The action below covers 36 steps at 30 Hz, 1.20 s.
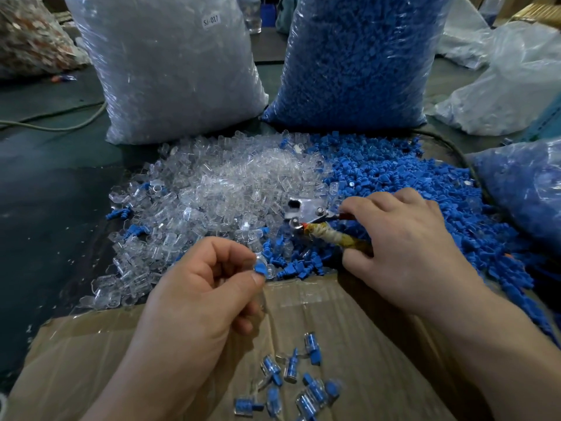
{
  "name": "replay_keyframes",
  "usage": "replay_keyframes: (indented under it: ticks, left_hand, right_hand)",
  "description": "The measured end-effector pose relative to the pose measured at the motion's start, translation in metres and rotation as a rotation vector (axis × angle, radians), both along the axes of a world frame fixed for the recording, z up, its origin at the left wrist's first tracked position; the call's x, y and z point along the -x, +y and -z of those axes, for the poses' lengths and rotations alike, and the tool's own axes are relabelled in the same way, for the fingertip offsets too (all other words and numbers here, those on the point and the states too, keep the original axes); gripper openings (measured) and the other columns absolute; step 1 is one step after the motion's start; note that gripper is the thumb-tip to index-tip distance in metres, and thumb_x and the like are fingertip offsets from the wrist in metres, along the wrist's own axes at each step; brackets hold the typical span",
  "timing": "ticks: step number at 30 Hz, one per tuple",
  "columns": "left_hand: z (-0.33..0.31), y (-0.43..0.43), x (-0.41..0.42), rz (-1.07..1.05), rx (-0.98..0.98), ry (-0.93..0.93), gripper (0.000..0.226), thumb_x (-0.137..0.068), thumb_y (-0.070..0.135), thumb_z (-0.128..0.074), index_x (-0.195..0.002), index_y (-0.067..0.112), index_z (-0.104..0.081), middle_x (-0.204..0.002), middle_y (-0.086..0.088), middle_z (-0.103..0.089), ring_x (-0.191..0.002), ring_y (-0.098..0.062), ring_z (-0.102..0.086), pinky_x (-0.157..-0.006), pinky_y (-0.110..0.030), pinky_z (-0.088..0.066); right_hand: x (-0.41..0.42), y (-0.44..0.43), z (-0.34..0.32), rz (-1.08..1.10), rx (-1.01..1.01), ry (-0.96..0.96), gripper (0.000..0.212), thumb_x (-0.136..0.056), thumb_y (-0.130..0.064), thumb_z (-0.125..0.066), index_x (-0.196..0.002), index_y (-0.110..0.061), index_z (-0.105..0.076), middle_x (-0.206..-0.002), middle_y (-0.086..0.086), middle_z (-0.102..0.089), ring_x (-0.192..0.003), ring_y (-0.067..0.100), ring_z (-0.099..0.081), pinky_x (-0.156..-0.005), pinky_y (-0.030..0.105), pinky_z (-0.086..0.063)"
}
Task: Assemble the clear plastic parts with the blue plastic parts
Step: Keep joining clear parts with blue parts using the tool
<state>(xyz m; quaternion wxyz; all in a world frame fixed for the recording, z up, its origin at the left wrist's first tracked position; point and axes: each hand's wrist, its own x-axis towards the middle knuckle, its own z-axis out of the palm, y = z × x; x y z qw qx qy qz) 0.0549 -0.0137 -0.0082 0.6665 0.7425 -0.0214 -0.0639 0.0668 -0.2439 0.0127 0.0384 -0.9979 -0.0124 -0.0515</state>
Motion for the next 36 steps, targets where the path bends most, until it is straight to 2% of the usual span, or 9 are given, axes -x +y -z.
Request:
replay_keyframes:
  ticks: [3, 5, 7, 10, 13, 19, 30, 33, 36]
  left_hand:
    - [0.0, 0.003, -0.002, -0.041, 0.034, -0.014, 0.025, -0.083, 0.006, -0.071, -0.08, 0.031, -0.071, -0.059, -0.007, -0.065, -0.045, -0.016, -0.058, -0.041, -0.019, -0.046]
    - [0.0, 0.003, -0.003, -0.064, 0.073, -0.014, 0.023, -0.081, 0.007, -0.071, -0.079, 0.029, -0.071, -0.059, -0.006, -0.065, -0.044, -0.015, -0.057, -0.041, -0.019, -0.046]
    - [-0.001, 0.002, -0.003, -0.088, 0.159, -0.014, 0.016, -0.076, 0.011, -0.072, -0.079, 0.027, -0.071, -0.058, -0.004, -0.063, -0.045, -0.015, -0.056, -0.04, -0.023, -0.046]
    - [-0.001, 0.003, -0.003, -0.092, 0.188, -0.055, 0.014, -0.066, 0.021, -0.071, -0.079, 0.027, -0.071, -0.062, -0.003, -0.065, -0.048, -0.015, -0.057, -0.041, -0.024, -0.047]
    - [0.002, 0.005, -0.005, -0.083, 0.162, -0.1, 0.014, -0.066, 0.023, -0.069, -0.079, 0.03, -0.07, -0.065, -0.003, -0.066, -0.05, -0.013, -0.058, -0.042, -0.022, -0.048]
    - [0.005, 0.009, -0.004, -0.07, 0.076, -0.177, 0.016, -0.07, 0.026, -0.07, -0.085, 0.032, -0.07, -0.068, -0.005, -0.067, -0.05, -0.014, -0.06, -0.044, -0.023, -0.049]
    - [-0.006, 0.004, 0.001, -0.044, 0.041, -0.178, 0.017, -0.065, 0.027, -0.065, -0.081, 0.033, -0.069, -0.067, -0.008, -0.067, -0.049, -0.016, -0.061, -0.044, -0.022, -0.051]
    - [-0.008, 0.003, 0.003, -0.056, 0.055, -0.19, 0.018, -0.064, 0.03, -0.066, -0.081, 0.032, -0.07, -0.066, -0.008, -0.067, -0.048, -0.016, -0.06, -0.043, -0.022, -0.051]
    - [-0.009, 0.005, 0.002, -0.093, 0.049, -0.211, 0.013, -0.069, 0.029, -0.07, -0.082, 0.032, -0.069, -0.066, -0.005, -0.066, -0.048, -0.016, -0.06, -0.044, -0.024, -0.051]
  right_hand:
    - [0.007, 0.003, -0.008, -0.001, -0.162, -0.099, 0.051, -0.078, -0.052, -0.039, -0.127, -0.038, -0.036, -0.102, -0.015, -0.044, -0.096, 0.009, -0.029, -0.083, 0.033, -0.032]
    - [0.014, 0.01, -0.013, -0.065, -0.214, -0.116, 0.045, -0.082, -0.049, -0.04, -0.125, -0.036, -0.034, -0.098, -0.016, -0.045, -0.09, 0.008, -0.036, -0.072, 0.024, -0.033]
    - [0.022, 0.019, -0.015, -0.165, -0.2, -0.094, 0.041, -0.084, -0.048, -0.04, -0.122, -0.034, -0.041, -0.093, -0.018, -0.047, -0.082, 0.002, -0.042, -0.067, 0.014, -0.031]
    - [0.029, 0.025, -0.014, -0.267, -0.146, 0.0, 0.046, -0.08, -0.052, -0.039, -0.123, -0.034, -0.046, -0.096, -0.018, -0.051, -0.087, 0.006, -0.047, -0.071, 0.02, -0.036]
    - [0.029, 0.026, -0.013, -0.297, -0.116, 0.029, 0.056, -0.077, -0.054, -0.04, -0.128, -0.03, -0.047, -0.101, -0.012, -0.055, -0.092, 0.012, -0.048, -0.074, 0.024, -0.038]
    - [0.028, 0.024, -0.011, -0.321, -0.131, 0.042, 0.057, -0.079, -0.055, -0.042, -0.131, -0.032, -0.045, -0.106, -0.015, -0.054, -0.097, 0.01, -0.047, -0.079, 0.024, -0.041]
    - [0.028, 0.024, -0.013, -0.348, -0.157, 0.015, 0.047, -0.08, -0.063, -0.043, -0.116, -0.037, -0.059, -0.091, -0.022, -0.06, -0.084, 0.004, -0.054, -0.076, 0.028, -0.051]
    - [0.027, 0.024, -0.013, -0.339, -0.171, 0.019, 0.042, -0.081, -0.063, -0.045, -0.112, -0.039, -0.058, -0.088, -0.023, -0.058, -0.082, 0.001, -0.051, -0.075, 0.025, -0.049]
    - [0.028, 0.02, -0.013, -0.294, -0.197, -0.003, 0.045, -0.077, -0.067, -0.045, -0.113, -0.042, -0.056, -0.091, -0.026, -0.056, -0.086, -0.001, -0.049, -0.074, 0.016, -0.042]
